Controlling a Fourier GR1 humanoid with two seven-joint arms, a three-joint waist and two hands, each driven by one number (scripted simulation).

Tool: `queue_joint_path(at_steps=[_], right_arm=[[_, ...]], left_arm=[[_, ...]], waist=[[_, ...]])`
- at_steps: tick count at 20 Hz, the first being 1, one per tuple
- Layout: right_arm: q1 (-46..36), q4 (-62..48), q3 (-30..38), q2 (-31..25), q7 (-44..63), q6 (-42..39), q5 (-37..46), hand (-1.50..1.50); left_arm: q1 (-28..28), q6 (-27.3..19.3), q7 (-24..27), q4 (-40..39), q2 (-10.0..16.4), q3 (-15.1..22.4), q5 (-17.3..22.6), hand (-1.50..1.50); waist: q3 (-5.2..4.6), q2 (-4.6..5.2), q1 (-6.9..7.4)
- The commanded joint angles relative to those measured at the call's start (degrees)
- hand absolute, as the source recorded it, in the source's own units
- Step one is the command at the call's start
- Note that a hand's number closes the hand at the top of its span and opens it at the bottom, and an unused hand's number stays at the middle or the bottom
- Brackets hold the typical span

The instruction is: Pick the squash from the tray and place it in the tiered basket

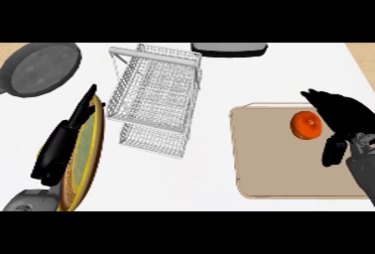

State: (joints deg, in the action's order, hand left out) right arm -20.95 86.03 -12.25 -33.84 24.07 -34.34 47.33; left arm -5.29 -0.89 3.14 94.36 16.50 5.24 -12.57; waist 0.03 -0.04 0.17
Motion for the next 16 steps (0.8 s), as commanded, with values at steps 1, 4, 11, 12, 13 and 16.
queue_joint_path(at_steps=[1, 4, 11, 12, 13, 16], right_arm=[[-0.16, -1.94, 2.09, 2.01, -1.35, -0.99, 2.63, -1.50], [0.19, -9.55, 1.78, 2.99, -6.27, 6.58, 5.65, -1.50], [-2.02, -14.68, 4.68, 4.62, -10.96, 8.74, 8.87, -1.50], [0.07, -11.38, 4.79, 5.83, -8.68, 7.30, 8.81, -1.50], [0.28, -8.71, 4.82, 7.34, -6.60, 5.00, 9.13, -1.50], [-2.45, -18.53, 5.15, 9.04, -10.53, 10.77, 11.46, -1.50]], left_arm=[[3.19, 1.27, 2.97, 1.11, -0.66, -1.18, -0.67, 0.00], [1.10, 1.55, -3.86, 5.13, -1.53, -0.46, -1.16, 0.00], [-2.08, 4.50, 2.02, -2.87, -1.85, -4.45, -0.09, 0.00], [-2.40, 3.83, -4.59, 2.21, -2.94, -2.91, -1.72, 0.00], [-1.00, 4.76, -1.40, 0.15, -2.87, -3.54, -1.61, 0.00], [-2.45, 3.77, -2.51, 0.91, -4.00, -3.54, -2.66, 0.00]], waist=[[-0.04, 0.03, 0.06], [-0.01, 0.08, 0.21], [-0.03, 0.11, -0.04], [-0.03, 0.03, -0.12], [-0.04, 0.02, -0.13], [-0.02, 0.08, 0.05]])
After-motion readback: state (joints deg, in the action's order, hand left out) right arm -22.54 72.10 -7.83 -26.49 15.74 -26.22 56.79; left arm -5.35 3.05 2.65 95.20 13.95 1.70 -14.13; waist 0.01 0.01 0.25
